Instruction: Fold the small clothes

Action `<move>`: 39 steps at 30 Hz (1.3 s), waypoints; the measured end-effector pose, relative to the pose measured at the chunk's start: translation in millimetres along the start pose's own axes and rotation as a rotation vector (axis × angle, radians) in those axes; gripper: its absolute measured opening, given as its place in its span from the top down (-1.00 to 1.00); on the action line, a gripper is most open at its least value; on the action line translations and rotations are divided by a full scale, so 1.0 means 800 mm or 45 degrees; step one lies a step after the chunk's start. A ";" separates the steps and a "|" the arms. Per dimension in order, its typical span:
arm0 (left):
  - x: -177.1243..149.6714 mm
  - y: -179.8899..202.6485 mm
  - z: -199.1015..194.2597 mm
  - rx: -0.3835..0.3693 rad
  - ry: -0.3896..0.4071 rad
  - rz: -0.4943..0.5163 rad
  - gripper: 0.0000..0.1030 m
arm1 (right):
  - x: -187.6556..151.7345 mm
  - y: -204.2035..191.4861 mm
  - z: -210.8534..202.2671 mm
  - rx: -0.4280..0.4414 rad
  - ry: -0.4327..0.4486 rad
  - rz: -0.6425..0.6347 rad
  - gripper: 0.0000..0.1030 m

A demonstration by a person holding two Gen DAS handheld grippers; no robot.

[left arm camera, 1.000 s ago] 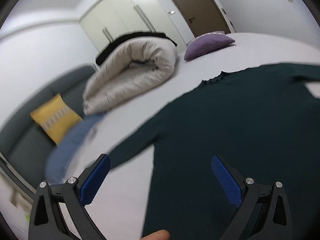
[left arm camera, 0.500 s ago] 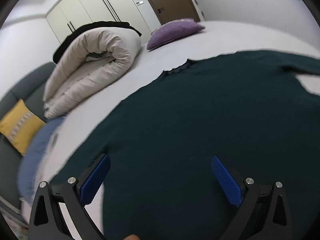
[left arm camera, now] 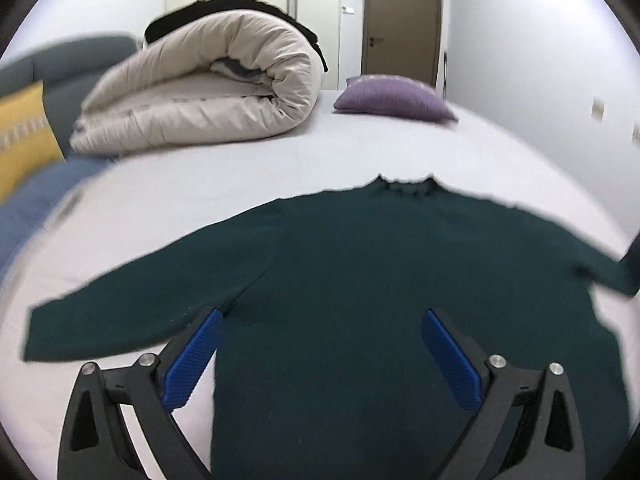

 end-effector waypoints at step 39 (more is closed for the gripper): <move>0.040 0.033 0.176 -0.410 -0.442 -0.344 -0.25 | -0.303 -0.247 -0.003 0.546 -0.320 -0.460 -0.39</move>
Point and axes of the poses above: each gripper's, at about its wrist camera, not at the fingertips, and z roughly the way its jaws point, y to its right, x to its top, the point moved 3 cm from there along z, roughly the way its jaws point, and after that the axes turned 4 degrees about -z, right-handed, at the moved point
